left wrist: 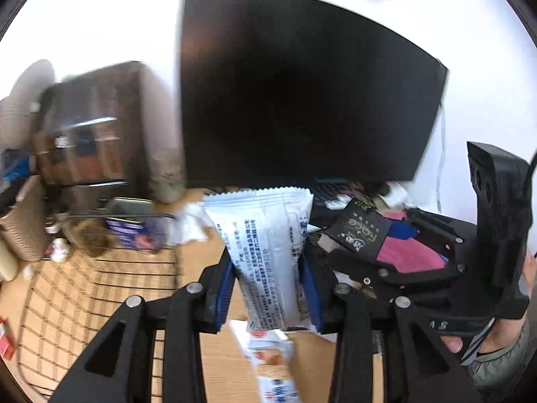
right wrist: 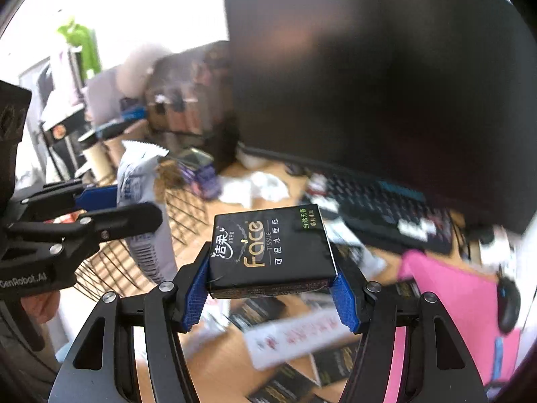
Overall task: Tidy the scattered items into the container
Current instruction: 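Drop the wrapper in the wire basket with left while right drops a Face pack, then return both grippers to the desk and grasp black Face packs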
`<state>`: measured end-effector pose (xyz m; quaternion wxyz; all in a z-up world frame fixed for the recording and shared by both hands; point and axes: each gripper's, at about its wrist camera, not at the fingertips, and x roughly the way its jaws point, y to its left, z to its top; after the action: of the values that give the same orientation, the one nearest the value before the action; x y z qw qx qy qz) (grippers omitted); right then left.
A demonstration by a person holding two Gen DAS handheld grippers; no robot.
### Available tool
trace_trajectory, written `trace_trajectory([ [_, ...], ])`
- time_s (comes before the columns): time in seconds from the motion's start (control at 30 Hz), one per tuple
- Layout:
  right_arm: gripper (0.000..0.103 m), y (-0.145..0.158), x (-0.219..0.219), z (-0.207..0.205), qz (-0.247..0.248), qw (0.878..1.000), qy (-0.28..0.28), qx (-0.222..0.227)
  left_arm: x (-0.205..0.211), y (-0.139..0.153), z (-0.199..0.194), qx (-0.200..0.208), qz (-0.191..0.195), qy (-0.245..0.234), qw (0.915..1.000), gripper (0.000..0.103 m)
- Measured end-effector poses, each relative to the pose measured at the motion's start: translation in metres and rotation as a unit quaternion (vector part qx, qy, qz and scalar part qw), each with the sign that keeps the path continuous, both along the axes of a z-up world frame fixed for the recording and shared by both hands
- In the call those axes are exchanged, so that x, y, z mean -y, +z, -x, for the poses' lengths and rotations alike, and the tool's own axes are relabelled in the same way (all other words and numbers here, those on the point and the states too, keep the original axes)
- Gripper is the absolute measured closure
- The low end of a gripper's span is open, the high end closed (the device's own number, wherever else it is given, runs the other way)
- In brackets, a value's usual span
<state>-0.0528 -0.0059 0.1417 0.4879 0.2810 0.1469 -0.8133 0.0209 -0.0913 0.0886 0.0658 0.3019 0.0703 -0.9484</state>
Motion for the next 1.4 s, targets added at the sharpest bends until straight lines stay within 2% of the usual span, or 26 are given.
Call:
trace_trajectory([
  [0.13,0.040,0.010,0.046,-0.022,0.002,0.998,0.056,-0.001,0.036,0.008,-0.023,-0.007,0.009,0.046,0.9989,0.062],
  [0.3,0.040,0.006,0.113,-0.054,-0.009,0.991,0.132,0.016,0.081,0.013,-0.055,-0.008,0.020,0.117,0.9929,0.062],
  [0.5,0.039,-0.010,0.162,-0.081,-0.020,0.983,0.179,0.031,0.115,0.002,-0.074,0.025,0.025,0.154,0.9874,0.062],
  [0.53,0.039,-0.013,0.167,-0.084,-0.024,0.982,0.185,0.035,0.119,-0.004,-0.075,0.030,0.022,0.153,0.9876,0.059],
  [0.63,0.036,-0.023,0.179,-0.091,-0.031,0.981,0.189,0.024,0.125,-0.009,-0.078,0.024,0.005,0.143,0.9895,0.033],
  [0.7,0.031,-0.025,0.181,-0.092,-0.031,0.982,0.184,0.018,0.124,-0.009,-0.078,0.017,-0.002,0.135,0.9907,0.033],
  [0.87,0.031,-0.021,0.169,-0.080,-0.029,0.984,0.173,0.026,0.112,-0.002,-0.072,0.011,-0.001,0.125,0.9921,0.033],
  [1.03,0.031,-0.015,0.139,-0.063,-0.021,0.988,0.149,0.031,0.084,0.003,-0.055,0.010,0.002,0.090,0.9959,0.033],
  [1.23,0.031,-0.005,0.080,-0.034,-0.009,0.995,0.098,0.027,0.032,0.006,-0.026,0.005,0.004,0.028,0.9996,0.033],
  [1.4,0.031,-0.002,0.018,-0.009,-0.005,0.999,0.032,0.015,-0.013,0.003,0.001,0.009,0.003,-0.023,0.9997,0.033],
])
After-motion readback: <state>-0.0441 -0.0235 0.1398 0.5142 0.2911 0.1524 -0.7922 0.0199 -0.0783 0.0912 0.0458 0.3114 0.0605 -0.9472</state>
